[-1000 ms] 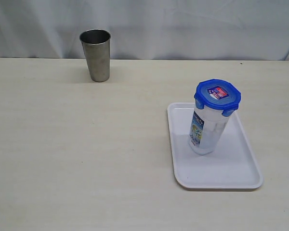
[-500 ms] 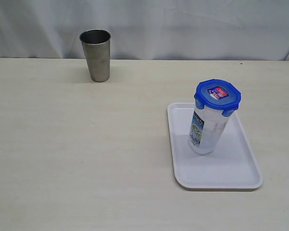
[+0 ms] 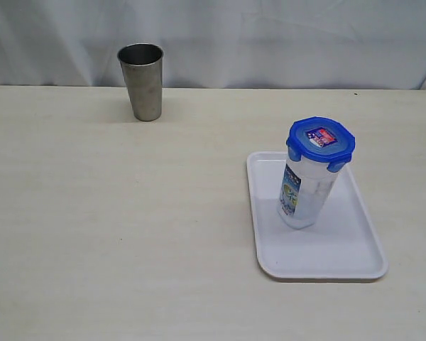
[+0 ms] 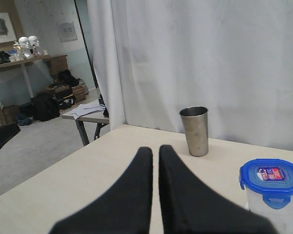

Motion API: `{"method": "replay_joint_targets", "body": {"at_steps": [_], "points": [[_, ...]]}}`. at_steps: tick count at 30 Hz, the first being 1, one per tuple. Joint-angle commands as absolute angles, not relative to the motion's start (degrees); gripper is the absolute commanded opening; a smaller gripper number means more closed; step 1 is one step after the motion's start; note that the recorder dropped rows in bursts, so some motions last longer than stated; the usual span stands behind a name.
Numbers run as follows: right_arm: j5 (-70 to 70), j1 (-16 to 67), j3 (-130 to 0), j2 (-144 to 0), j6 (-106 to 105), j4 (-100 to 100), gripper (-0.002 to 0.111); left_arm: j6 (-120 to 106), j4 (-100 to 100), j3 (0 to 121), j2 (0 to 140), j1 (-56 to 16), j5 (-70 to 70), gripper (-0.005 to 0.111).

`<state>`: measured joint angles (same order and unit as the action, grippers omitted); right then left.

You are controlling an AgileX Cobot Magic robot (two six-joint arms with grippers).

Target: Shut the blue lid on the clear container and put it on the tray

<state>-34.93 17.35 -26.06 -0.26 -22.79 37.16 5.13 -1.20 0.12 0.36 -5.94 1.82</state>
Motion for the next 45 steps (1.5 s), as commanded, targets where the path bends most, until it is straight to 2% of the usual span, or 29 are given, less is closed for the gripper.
{"method": "replay_joint_targets", "body": {"at_steps": [1,9,13,20,45], "points": [[-34.69,17.42,-25.85,0.00,-22.63,37.47,0.005,-7.88,3.64,0.00,0.00,-5.67,-2.53,0.000],[-34.69,17.42,-25.85,0.00,-22.63,37.47,0.005,-8.78,2.61,0.00,0.00,-5.67,-17.98,0.000],[-34.69,17.42,-25.85,0.00,-22.63,37.47,0.005,-9.12,2.41,0.00,0.00,-5.42,-17.63,0.000],[-34.69,17.42,-25.85,0.00,-22.63,37.47,0.005,-9.12,2.64,0.00,0.00,-1.04,-17.74,0.000],[-34.69,17.42,-25.85,0.00,-22.63,37.47,0.005,-9.12,2.25,0.00,0.00,-0.93,-17.73,0.000]]}}
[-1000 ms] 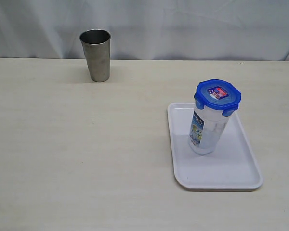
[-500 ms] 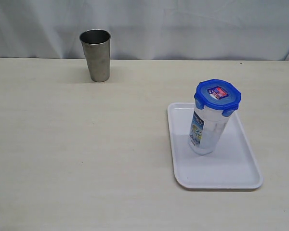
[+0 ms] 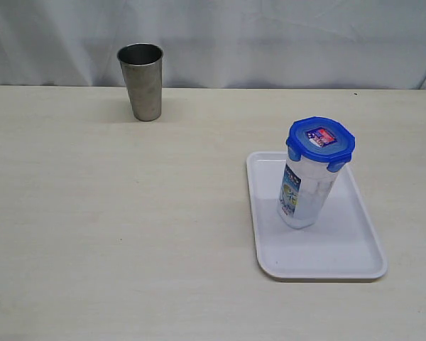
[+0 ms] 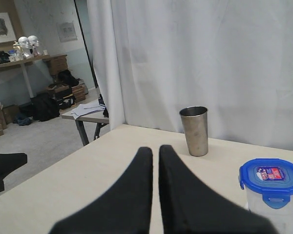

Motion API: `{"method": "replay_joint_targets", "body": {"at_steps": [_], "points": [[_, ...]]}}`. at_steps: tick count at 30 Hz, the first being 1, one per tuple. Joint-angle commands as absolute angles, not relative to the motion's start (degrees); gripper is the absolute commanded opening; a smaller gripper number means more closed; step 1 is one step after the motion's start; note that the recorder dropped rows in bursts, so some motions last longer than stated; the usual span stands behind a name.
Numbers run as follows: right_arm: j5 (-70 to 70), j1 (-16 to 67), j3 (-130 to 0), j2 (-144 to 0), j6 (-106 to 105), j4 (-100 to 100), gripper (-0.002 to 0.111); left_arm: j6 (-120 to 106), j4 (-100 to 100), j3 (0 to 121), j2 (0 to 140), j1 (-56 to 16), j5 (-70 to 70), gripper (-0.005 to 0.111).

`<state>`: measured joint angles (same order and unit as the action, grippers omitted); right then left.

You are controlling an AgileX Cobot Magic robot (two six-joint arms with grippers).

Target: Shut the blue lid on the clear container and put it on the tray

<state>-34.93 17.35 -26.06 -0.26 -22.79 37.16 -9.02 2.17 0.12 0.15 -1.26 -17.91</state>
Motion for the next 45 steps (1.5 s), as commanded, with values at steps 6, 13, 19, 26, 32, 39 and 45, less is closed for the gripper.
{"method": "replay_joint_targets", "body": {"at_steps": [6,13,19,26,32,39,45], "points": [[-32.02,17.42,-25.85,0.00,-25.19,35.27,0.005,-9.12,2.25,0.00,0.00,-0.93,-17.73,0.000],[-2.31,12.22,-20.98,0.00,-17.52,28.10,0.005,-9.12,2.25,0.00,0.00,-0.93,-17.73,0.000],[11.44,4.83,-13.29,0.00,-5.54,10.12,0.005,-9.12,2.25,0.00,0.00,-0.93,-17.73,0.000],[13.04,-2.54,-5.00,0.00,-3.59,5.42,0.005,-9.12,2.36,0.00,0.00,-0.93,-17.73,0.000],[11.33,-2.66,0.00,0.00,-3.81,5.26,0.005,-9.12,2.26,0.00,0.00,-0.93,-17.73,0.000],[-3.50,-2.66,0.00,0.00,-3.83,-1.10,0.005,-9.12,2.26,0.00,0.00,-0.93,-17.73,0.000],[-13.41,-2.52,0.00,0.00,-1.79,-0.70,0.005,-9.12,2.26,0.00,0.00,-0.93,-17.73,0.000]]}}
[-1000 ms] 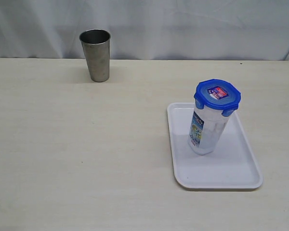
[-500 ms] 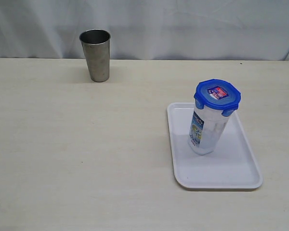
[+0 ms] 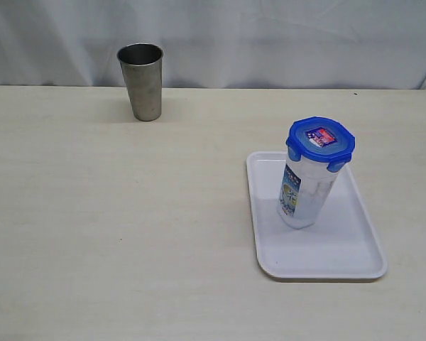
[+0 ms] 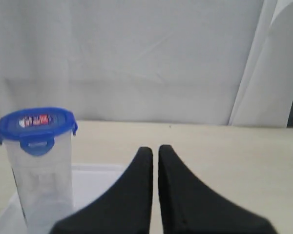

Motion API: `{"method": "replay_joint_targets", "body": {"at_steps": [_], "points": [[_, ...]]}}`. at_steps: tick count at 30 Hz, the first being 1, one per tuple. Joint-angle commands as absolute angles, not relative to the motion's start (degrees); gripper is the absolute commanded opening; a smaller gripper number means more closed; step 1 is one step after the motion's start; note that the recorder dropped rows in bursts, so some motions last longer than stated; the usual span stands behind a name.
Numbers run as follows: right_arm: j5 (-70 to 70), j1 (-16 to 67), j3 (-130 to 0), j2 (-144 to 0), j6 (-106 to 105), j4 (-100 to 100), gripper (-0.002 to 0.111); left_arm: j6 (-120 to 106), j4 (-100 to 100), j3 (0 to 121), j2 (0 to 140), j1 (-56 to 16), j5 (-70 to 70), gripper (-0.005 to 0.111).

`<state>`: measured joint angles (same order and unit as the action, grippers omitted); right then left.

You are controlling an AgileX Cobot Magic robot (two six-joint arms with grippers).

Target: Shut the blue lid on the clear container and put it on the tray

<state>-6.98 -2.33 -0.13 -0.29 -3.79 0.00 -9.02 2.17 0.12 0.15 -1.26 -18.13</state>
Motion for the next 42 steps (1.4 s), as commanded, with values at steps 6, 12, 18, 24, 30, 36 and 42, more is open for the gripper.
{"method": "replay_joint_targets", "body": {"at_steps": [6,12,18,24,30,36,42], "points": [[-18.71,-2.52,0.00,0.00,0.00,-0.70,0.005,-9.12,2.26,0.00,0.00,-0.93,-17.73,0.000],[-18.71,-2.52,0.00,0.00,0.91,-0.70,0.005,-9.12,2.26,0.00,0.00,-0.93,-17.73,0.000],[-19.56,-2.52,0.00,0.00,1.52,1.27,0.005,-9.12,2.15,0.00,0.00,-0.93,-17.73,0.000],[-19.56,-2.52,0.00,0.00,1.52,1.27,0.005,-9.12,2.15,0.00,0.00,-0.93,-17.73,0.000],[-19.56,-2.52,0.00,0.00,1.28,1.27,0.005,-9.12,2.15,0.00,0.00,-0.93,-17.73,0.000],[-19.56,-2.52,0.00,0.00,1.28,1.27,0.005,-9.12,2.15,0.00,0.00,-0.93,-17.73,0.000],[-19.56,-2.52,0.00,0.00,1.28,1.27,0.005,-9.12,2.15,0.00,0.00,-0.93,-17.73,0.000]]}}
